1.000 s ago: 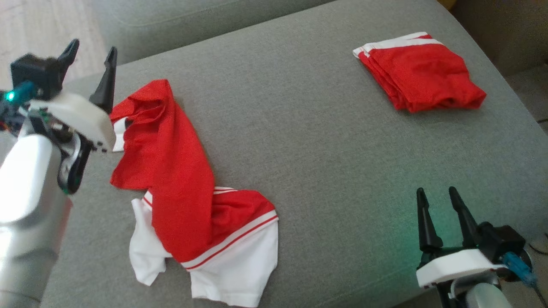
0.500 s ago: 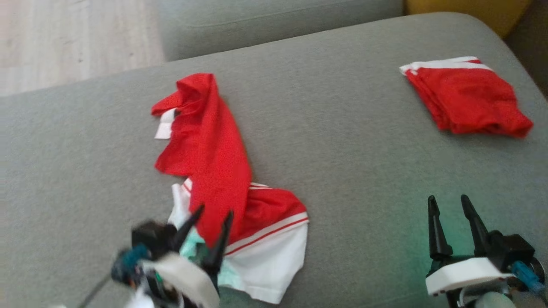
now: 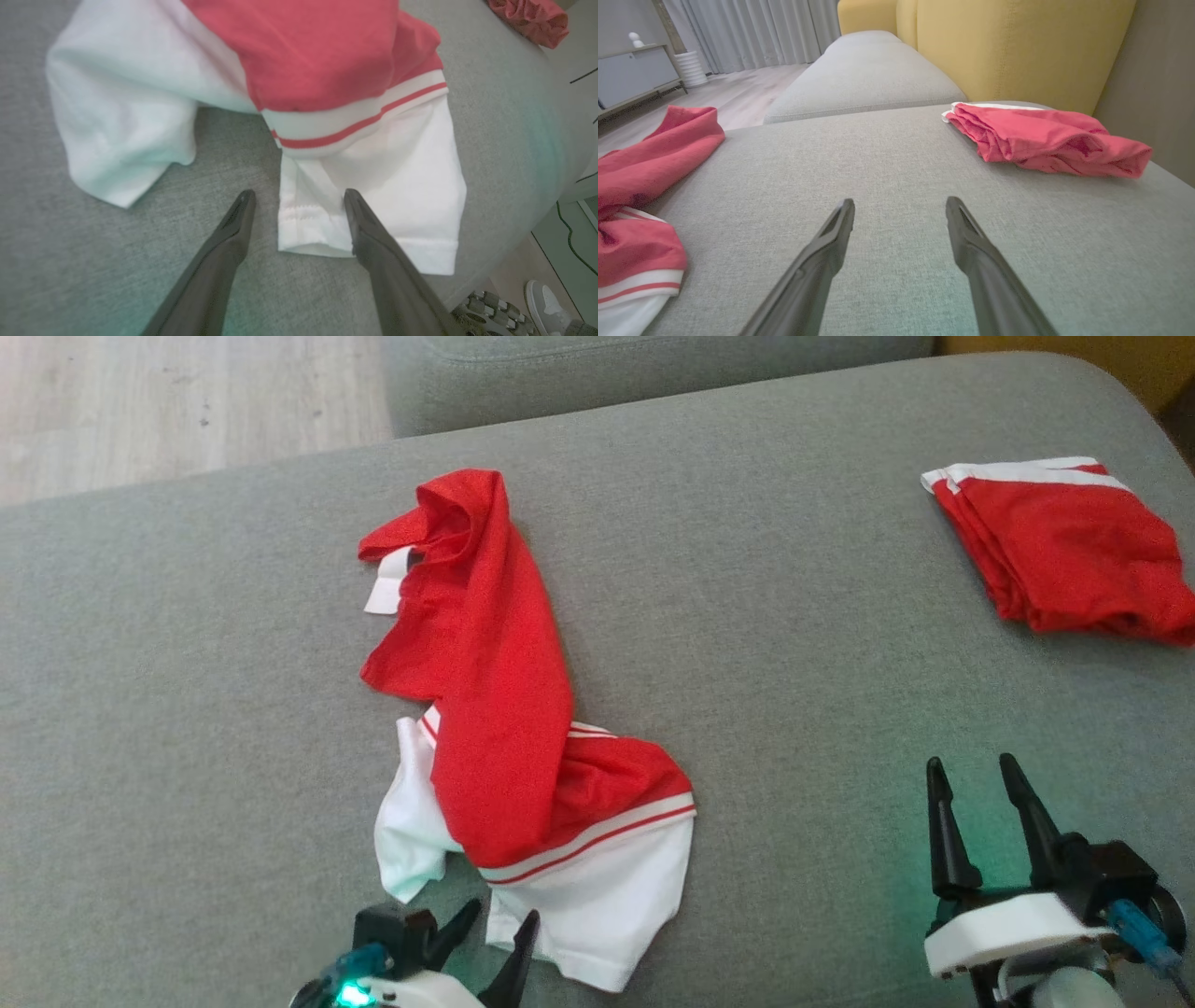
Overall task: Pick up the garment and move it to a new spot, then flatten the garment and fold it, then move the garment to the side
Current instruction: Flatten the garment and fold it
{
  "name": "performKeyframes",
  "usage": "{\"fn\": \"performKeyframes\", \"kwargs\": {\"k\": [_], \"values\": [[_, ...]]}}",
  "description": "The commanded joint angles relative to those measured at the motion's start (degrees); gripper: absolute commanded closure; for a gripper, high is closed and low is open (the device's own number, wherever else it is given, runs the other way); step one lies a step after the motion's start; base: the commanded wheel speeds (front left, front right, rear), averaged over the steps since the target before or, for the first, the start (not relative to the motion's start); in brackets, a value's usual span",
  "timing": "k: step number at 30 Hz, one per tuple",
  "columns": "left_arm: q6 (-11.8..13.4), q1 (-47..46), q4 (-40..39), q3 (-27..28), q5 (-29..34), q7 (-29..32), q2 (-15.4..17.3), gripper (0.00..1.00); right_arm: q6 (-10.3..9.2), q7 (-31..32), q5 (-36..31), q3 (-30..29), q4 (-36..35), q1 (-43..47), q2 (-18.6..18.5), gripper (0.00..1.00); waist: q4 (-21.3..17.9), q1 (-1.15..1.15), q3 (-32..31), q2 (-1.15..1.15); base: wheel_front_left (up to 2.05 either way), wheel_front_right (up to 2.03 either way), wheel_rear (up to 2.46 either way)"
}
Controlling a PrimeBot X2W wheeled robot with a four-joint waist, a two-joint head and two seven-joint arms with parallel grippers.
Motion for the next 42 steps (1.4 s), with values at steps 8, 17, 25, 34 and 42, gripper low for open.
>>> {"fn": "performKeyframes", "kwargs": {"k": [8,17,25,34,42], "values": [[-1.95,-3.02,3.81,0.42,-1.37,-0.80,-1.65,0.31,-0.04,-0.78,-0.41,0.67,-1.88,-1.84,-0.44,0.00,-1.72,0.00,1.47,0.00,0.00,0.00,0.00],[-10.03,-4.66,-5.25,-0.90,-10.29,-0.45,-4.89,1.00,-0.04,-0.78,0.18,0.47,-1.41,-1.83,-0.44,0.00,-1.10,0.00,0.76,0.00,0.00,0.00,0.00],[-11.59,-5.95,-30.24,0.68,-23.45,-0.90,-3.51,1.00,-0.04,-0.78,0.85,1.18,-0.46,-1.07,-0.44,0.00,0.10,0.00,-2.55,0.00,0.00,0.00,0.00],[-9.44,-5.47,-45.89,7.48,-28.68,-4.70,-4.25,1.00,-0.04,-0.78,1.39,1.60,0.21,0.35,-0.44,0.00,0.95,0.00,-6.23,0.00,0.00,0.00,0.00],[-7.84,-10.80,-43.25,5.22,-28.40,-1.91,-6.48,1.00,-0.04,-0.78,1.52,2.80,0.18,-0.77,-0.44,0.00,0.10,0.00,-5.69,0.00,0.00,0.00,0.00]]}}
